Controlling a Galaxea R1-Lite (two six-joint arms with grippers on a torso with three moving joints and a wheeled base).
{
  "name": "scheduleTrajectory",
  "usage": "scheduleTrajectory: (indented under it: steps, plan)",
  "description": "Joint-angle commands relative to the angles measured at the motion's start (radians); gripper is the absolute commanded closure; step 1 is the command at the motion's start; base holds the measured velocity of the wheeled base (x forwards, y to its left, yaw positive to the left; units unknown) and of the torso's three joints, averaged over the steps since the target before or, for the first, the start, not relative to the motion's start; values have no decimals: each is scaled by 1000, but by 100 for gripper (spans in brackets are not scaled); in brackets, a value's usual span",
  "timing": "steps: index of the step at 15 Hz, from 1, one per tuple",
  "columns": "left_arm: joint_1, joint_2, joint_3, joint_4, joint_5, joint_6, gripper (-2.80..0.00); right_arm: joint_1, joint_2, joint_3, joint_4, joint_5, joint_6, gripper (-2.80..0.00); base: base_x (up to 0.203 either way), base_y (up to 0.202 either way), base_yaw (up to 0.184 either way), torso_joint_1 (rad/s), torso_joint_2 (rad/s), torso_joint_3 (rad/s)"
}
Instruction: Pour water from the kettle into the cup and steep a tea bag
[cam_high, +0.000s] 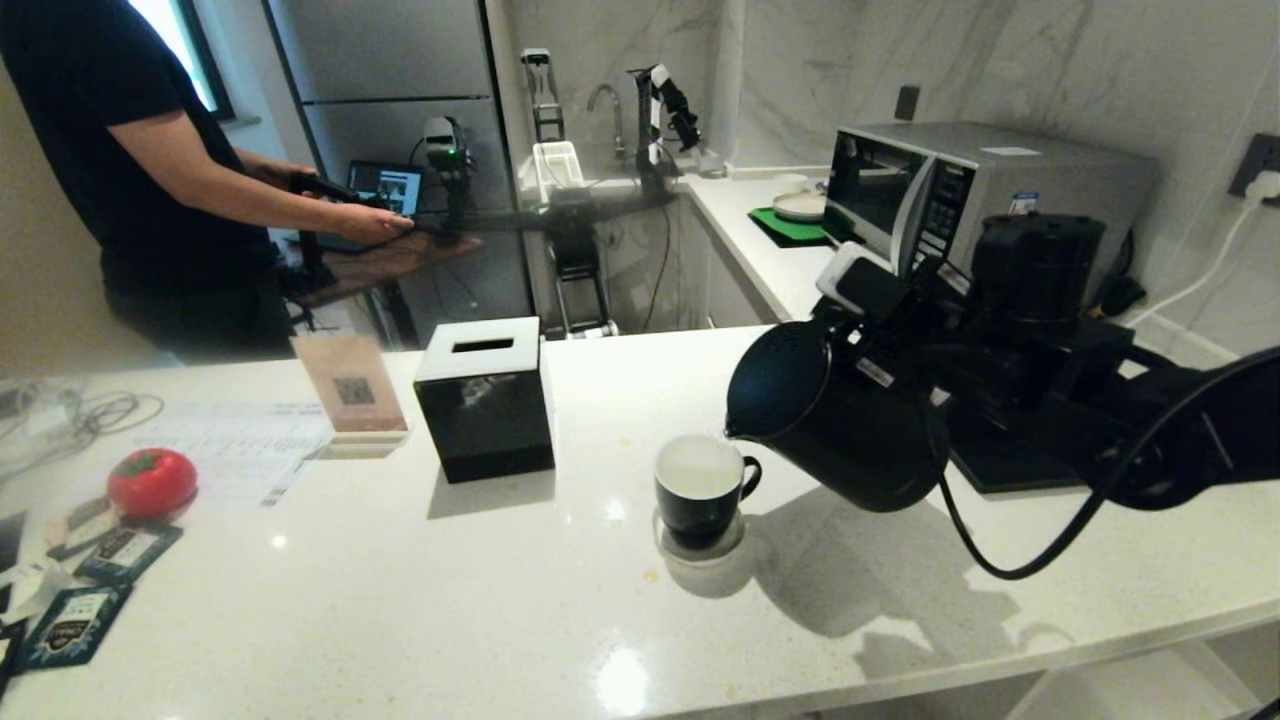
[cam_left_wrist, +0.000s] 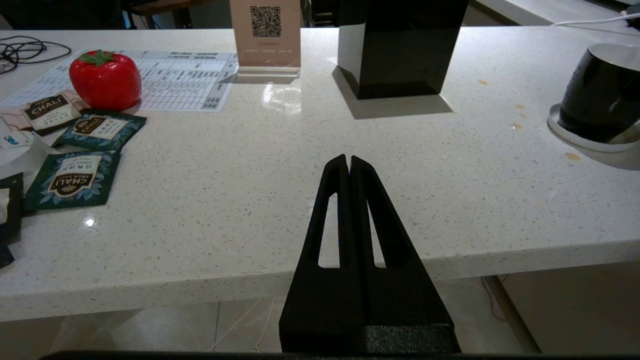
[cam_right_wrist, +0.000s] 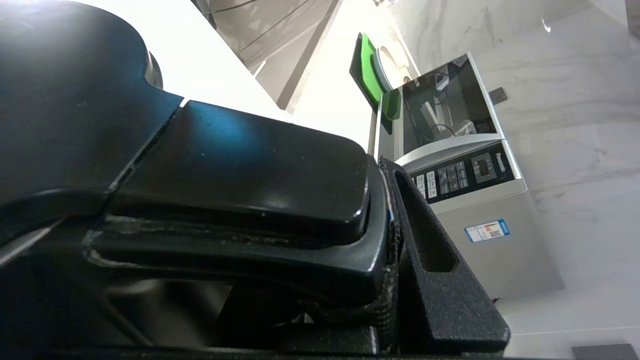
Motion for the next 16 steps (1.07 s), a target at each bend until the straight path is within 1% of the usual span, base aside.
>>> scheduleTrajectory:
  steps: [1, 9, 12, 16]
  plan:
    - [0, 2, 0, 0, 0, -1, 0, 0, -13, 10, -4, -1, -8, 0, 0, 0, 0, 0, 0, 0]
    - [0, 2, 0, 0, 0, -1, 0, 16, -28, 20, -2, -1, -11, 0, 0, 0, 0, 0, 0, 0]
    - [0, 2, 0, 0, 0, -1, 0, 17, -34, 20, -4, 0, -31, 0, 0, 0, 0, 0, 0, 0]
    - [0, 2, 0, 0, 0, -1, 0, 17, -36, 20, -4, 0, -33, 0, 0, 0, 0, 0, 0, 0]
